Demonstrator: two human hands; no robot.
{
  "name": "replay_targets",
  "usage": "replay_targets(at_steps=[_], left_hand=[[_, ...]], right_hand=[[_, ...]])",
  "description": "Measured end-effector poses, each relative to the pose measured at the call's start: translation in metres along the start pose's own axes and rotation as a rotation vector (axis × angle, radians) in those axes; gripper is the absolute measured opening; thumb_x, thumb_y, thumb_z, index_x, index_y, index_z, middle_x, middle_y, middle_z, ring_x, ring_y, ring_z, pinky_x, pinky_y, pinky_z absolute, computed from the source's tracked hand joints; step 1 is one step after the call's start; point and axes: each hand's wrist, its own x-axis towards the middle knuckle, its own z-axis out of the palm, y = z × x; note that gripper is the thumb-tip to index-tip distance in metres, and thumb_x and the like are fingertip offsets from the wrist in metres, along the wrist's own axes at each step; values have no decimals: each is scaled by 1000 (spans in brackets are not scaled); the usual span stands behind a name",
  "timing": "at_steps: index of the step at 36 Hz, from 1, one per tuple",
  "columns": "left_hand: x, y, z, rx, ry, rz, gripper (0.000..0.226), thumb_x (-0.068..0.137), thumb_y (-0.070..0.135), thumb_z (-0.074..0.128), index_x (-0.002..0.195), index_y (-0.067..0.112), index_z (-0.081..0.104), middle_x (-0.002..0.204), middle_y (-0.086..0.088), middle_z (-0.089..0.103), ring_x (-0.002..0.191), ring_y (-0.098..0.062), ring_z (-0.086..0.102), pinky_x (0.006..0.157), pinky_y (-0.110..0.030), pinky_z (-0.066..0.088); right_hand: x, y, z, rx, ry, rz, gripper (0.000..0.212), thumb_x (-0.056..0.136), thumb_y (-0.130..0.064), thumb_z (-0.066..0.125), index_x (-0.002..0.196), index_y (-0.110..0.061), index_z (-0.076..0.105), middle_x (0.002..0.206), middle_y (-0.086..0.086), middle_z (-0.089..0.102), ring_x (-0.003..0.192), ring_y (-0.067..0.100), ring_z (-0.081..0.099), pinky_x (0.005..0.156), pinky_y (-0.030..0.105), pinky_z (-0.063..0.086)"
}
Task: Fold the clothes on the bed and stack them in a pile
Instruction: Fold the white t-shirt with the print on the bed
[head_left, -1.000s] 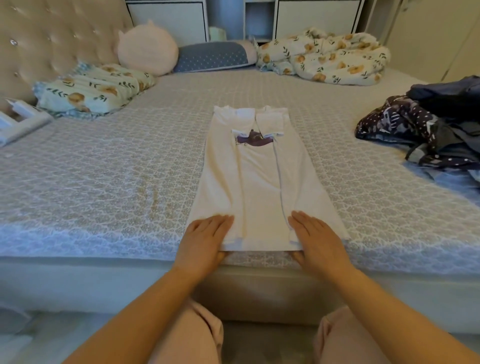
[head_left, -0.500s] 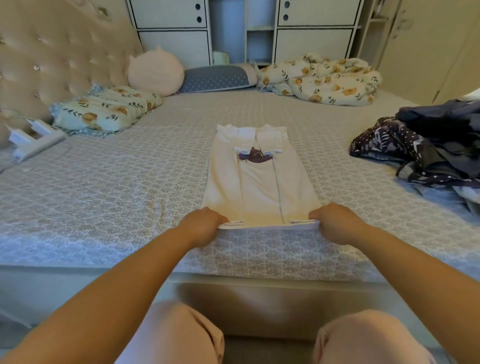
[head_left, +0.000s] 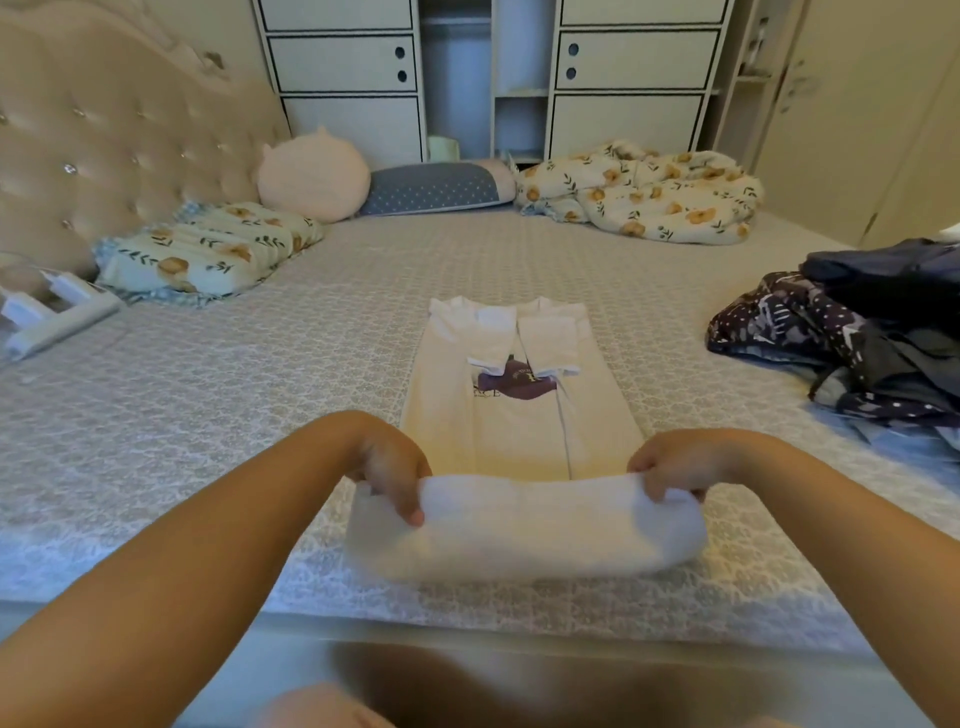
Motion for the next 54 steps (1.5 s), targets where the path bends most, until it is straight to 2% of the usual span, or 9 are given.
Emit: replay_targets(at_steps=[7, 11, 17, 22, 32, 36, 45, 50, 54], left_hand=[[36, -25, -32, 53, 603, -113, 47, 85, 40, 68, 124, 15, 58, 123, -6, 57, 110, -24, 53, 87, -33, 44], [64, -37, -11, -396, 940, -148, 45, 82, 35, 72, 121, 19, 57, 120, -7, 59, 109, -26, 56, 76, -28, 41], [75, -52, 31, -738, 865, -238, 49, 89, 44, 60, 120, 7, 52, 116, -14, 60, 86, -23, 55, 70, -35, 43], [59, -49, 52, -908, 748, -151, 38, 93, 37, 57, 112, 4, 60, 93, -10, 62, 75, -24, 59, 59, -31, 46], [56, -36, 62, -750, 1094, -12, 42, 104, 37, 28, 137, 18, 45, 107, -4, 56, 90, -23, 52, 75, -32, 39], [66, -47, 76, -464, 1048, -194, 35, 103, 38, 30, 111, 13, 52, 74, -1, 50, 64, -15, 48, 52, -28, 33], [78, -58, 61, -492, 908, -316, 33, 99, 31, 42, 69, 18, 42, 70, -2, 47, 61, -13, 43, 51, -26, 30], [73, -50, 43, -620, 795, -356, 23, 96, 23, 44, 78, 9, 49, 72, -6, 48, 62, -18, 45, 55, -30, 35], [75, -49, 40, -520, 966, -269, 25, 100, 23, 41, 110, 8, 59, 93, -11, 59, 71, -20, 47, 63, -30, 36]], right_hand=[[59, 19, -3, 356, 612, 21, 25, 88, -8, 59, 112, -14, 62, 118, 10, 59, 96, 22, 56, 72, 28, 43], [75, 24, 21, 603, 717, 98, 51, 89, -28, 65, 135, -13, 49, 137, 12, 49, 118, 32, 51, 87, 37, 43], [61, 47, 47, 1040, 596, 141, 54, 91, -42, 59, 131, -5, 55, 130, 17, 57, 100, 32, 60, 86, 46, 50], [41, 47, 57, 708, 484, 154, 42, 88, -37, 65, 118, -7, 63, 102, 6, 64, 80, 21, 60, 63, 32, 47], [45, 36, 78, 492, 942, 34, 19, 100, -28, 44, 96, -10, 45, 80, 3, 46, 65, 16, 46, 50, 30, 30], [51, 40, 91, 405, 884, 137, 26, 100, -26, 44, 83, -7, 42, 72, 10, 46, 61, 24, 44, 50, 32, 27], [57, 43, 75, 410, 751, 277, 34, 97, -25, 47, 64, -20, 36, 64, 1, 39, 53, 16, 37, 47, 26, 24], [56, 33, 60, 451, 664, 330, 32, 91, -41, 53, 88, -9, 54, 81, 8, 56, 63, 19, 49, 47, 26, 30], [58, 31, 56, 593, 949, 175, 26, 94, -29, 52, 82, -9, 63, 77, 13, 59, 59, 20, 47, 53, 28, 32]])
